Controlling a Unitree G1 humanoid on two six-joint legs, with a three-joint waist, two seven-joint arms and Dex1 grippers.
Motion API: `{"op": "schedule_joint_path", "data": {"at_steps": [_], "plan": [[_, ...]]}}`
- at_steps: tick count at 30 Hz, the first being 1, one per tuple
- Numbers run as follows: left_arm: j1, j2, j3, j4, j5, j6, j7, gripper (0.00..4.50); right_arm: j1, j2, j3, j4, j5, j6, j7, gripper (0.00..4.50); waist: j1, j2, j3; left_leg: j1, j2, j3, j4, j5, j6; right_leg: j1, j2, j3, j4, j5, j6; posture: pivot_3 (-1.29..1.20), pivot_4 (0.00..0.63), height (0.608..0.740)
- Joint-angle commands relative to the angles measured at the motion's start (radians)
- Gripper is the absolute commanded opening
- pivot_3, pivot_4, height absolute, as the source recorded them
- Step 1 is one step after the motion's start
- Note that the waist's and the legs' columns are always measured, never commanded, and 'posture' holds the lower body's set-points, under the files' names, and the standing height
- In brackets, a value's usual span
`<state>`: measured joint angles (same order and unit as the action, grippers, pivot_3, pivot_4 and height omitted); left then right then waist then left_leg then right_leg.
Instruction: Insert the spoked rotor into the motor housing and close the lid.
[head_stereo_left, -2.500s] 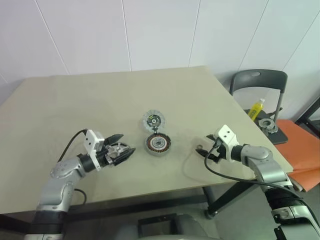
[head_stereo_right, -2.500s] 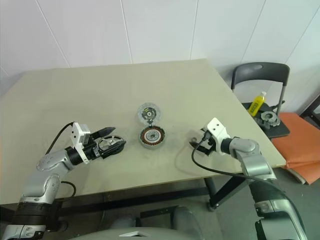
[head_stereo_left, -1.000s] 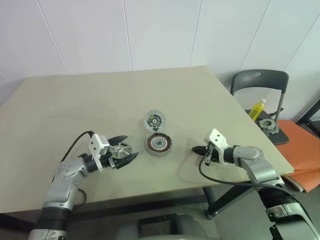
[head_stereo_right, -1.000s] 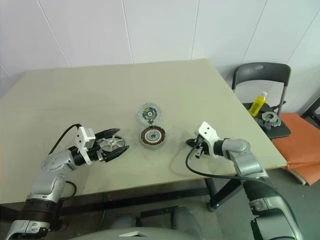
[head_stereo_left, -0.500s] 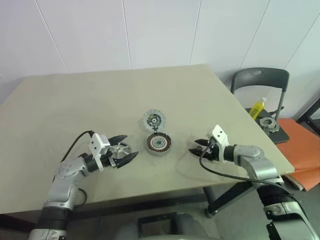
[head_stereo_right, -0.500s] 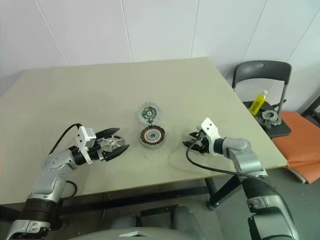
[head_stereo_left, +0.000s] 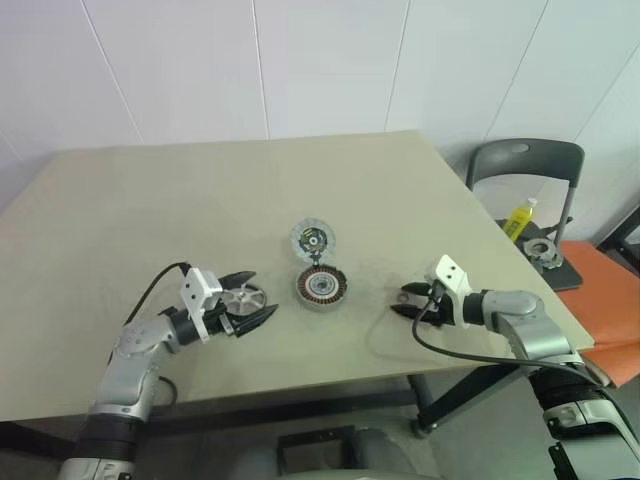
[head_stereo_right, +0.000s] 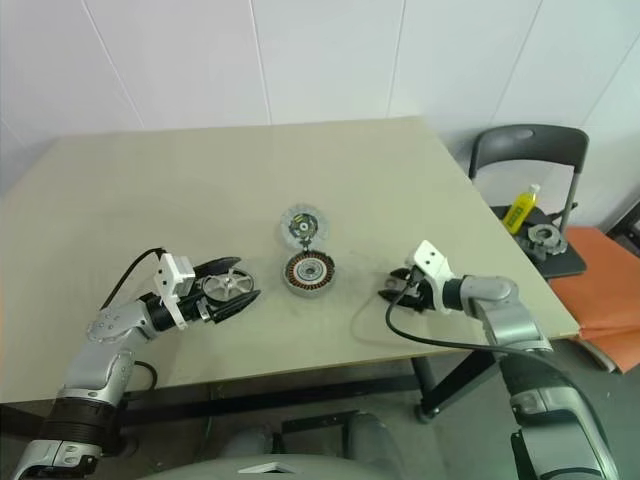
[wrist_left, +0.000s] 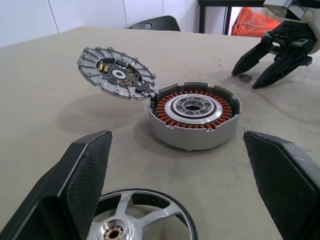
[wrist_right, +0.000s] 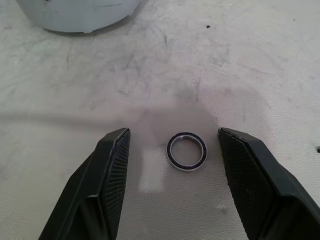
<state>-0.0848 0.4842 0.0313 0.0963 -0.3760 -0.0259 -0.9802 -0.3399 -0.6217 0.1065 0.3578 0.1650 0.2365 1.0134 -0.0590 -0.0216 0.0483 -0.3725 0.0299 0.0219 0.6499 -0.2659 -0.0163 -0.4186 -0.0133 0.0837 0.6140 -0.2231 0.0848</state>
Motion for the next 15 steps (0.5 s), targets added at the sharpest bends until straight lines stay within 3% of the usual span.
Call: {"op": "schedule_joint_path", "data": {"at_steps": [1, 7, 11, 15], "plan": [[-0.014, 0.005, 0.005, -0.03, 0.005, -0.007, 0.003, 4.5, 0.026, -0.037, -0.015, 0.066, -0.025, 0.008, -0.002, 2.38, 0.004, -0.001, -0.001, 0.0, 0.0, 0.0, 0.0, 0.0, 0.0, 0.0, 0.0, 0.0, 0.0, 0.0, 0.0, 0.0, 0.0, 0.74], [-0.027, 0.005, 0.006, -0.014, 0.008, -0.013, 0.001, 4.5, 0.039, -0.026, -0.012, 0.038, -0.011, 0.026, 0.017, 0.69, 0.012, -0.003, -0.002, 0.001, 0.0, 0.0, 0.0, 0.0, 0.0, 0.001, 0.0, 0.0, 0.0, 0.0, 0.0, 0.0, 0.0, 0.74], [-0.034, 0.005, 0.006, -0.005, 0.011, -0.016, 0.0, 4.5, 0.04, 0.004, -0.018, -0.014, 0.009, 0.057, 0.003, 0.69, 0.014, -0.003, -0.002, 0.001, 0.0, 0.0, 0.0, 0.0, 0.0, 0.0, 0.0, 0.0, 0.0, 0.0, 0.0, 0.0, 0.0, 0.74], [-0.043, 0.002, 0.003, -0.013, 0.01, -0.006, 0.004, 4.5, -0.011, 0.137, -0.022, -0.197, 0.095, 0.167, -0.061, 0.69, 0.0, -0.003, -0.002, 0.0, 0.001, 0.0, 0.0, 0.0, 0.0, -0.001, 0.001, 0.0, 0.002, 0.0, 0.0, 0.0, 0.0, 0.74]]}}
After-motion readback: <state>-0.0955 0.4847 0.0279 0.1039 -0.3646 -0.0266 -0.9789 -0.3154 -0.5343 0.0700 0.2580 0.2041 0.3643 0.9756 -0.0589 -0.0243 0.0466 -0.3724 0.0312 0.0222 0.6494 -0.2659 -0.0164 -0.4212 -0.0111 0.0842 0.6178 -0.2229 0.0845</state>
